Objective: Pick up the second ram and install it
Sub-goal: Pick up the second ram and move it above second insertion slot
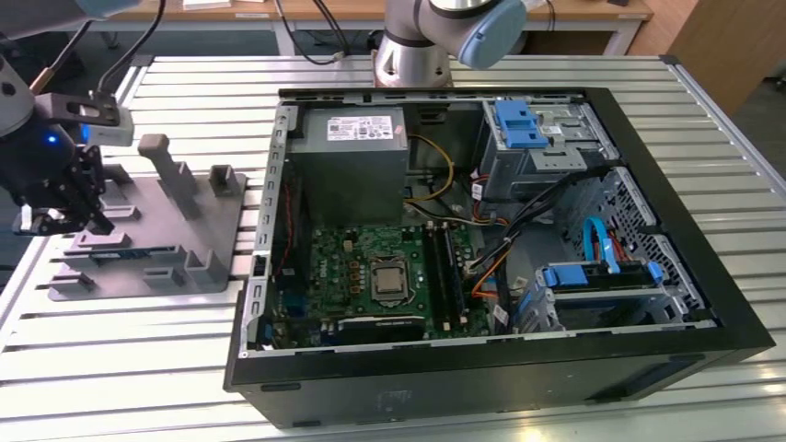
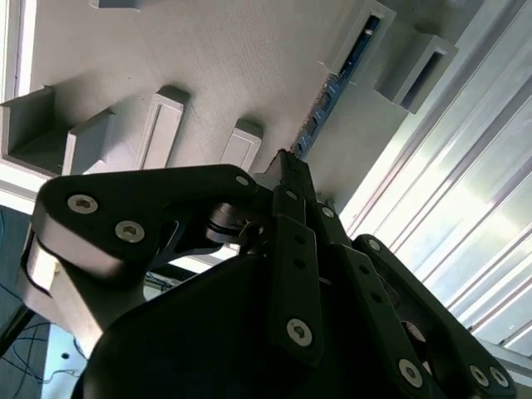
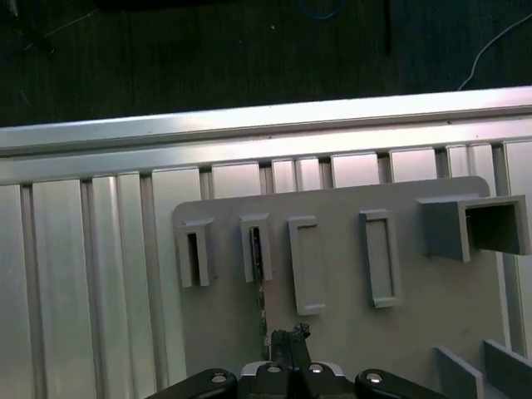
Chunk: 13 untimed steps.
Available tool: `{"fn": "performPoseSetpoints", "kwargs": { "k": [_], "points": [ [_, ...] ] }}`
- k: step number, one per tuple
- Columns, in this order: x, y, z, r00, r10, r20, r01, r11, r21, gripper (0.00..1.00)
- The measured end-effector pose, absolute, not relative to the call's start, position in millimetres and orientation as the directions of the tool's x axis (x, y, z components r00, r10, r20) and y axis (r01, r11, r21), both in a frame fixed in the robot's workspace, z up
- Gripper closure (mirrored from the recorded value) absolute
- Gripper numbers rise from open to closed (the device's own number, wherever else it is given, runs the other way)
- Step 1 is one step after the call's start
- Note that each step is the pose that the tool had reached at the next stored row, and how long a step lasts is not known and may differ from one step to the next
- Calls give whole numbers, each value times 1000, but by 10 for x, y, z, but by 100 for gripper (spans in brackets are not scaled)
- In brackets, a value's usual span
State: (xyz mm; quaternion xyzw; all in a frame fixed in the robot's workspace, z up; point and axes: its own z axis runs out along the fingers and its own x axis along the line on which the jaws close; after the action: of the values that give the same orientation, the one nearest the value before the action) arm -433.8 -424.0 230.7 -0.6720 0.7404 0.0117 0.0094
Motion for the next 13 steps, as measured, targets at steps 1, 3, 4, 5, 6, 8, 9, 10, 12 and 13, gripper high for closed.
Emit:
{"fn": "performPoseSetpoints", "kwargs": {
  "k": [1, 3, 4, 5, 6, 8, 9, 10, 12, 13],
  "points": [
    [-4338, -4240, 2307, -84, -996, -30, -997, 83, 5, 90],
    [-4338, -4240, 2306, -61, -998, -30, -998, 61, 5, 90],
    [-4338, -4240, 2306, -50, -998, -30, -999, 50, 5, 90],
    [-4338, -4240, 2305, -41, -999, -30, -999, 41, 5, 90],
    [-4338, -4240, 2303, -37, -999, -30, -999, 37, 5, 90],
    [-4338, -4240, 2301, -24, -999, -30, -1000, 24, 5, 90],
    [-4338, -4240, 2300, -11, -1000, -29, -1000, 11, 5, 90],
    [-4337, -4240, 2298, -1, -1000, -25, -1000, 1, 4, 90],
    [-4338, -4241, 2296, 20, -1000, -13, -1000, -20, 5, 90],
    [-4338, -4240, 2294, 32, -999, -9, -999, -32, 5, 90]
  ]
}}
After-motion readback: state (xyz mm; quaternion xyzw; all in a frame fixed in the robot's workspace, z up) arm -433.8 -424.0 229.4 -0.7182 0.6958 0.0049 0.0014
